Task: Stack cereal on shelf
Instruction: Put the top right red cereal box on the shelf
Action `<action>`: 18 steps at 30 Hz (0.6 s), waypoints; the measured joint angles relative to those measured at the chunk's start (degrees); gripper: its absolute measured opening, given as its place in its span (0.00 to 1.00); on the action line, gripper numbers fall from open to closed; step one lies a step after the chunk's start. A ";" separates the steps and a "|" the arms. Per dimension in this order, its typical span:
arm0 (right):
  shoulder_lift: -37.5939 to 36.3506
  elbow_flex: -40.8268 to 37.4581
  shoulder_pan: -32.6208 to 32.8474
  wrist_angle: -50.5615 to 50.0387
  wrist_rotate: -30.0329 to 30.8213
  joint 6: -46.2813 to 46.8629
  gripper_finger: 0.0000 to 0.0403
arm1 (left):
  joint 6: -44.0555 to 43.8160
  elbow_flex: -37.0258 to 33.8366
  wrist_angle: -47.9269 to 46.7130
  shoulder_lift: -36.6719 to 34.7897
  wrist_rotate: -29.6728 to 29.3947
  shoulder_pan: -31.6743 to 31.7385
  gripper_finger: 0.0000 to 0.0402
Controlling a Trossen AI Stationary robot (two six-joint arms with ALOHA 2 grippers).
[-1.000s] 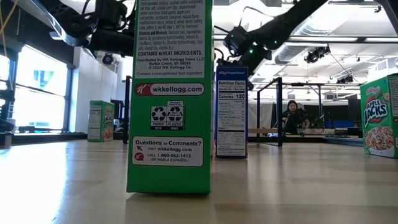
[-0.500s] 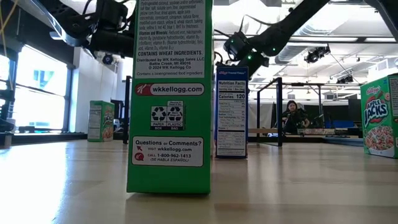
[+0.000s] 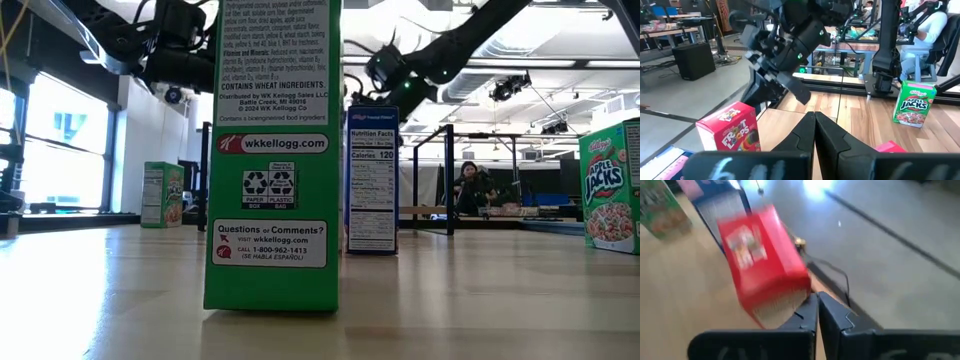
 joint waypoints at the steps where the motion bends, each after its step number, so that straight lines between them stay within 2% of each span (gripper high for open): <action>1: 0.24 0.00 -0.06 -1.09 0.08 0.12 0.00 | 0.00 0.00 -0.08 0.00 -0.02 0.00 0.00; 18: 5.80 -0.04 -0.46 9.10 -0.01 1.65 0.00 | 0.09 0.00 -0.34 0.00 0.00 0.00 0.00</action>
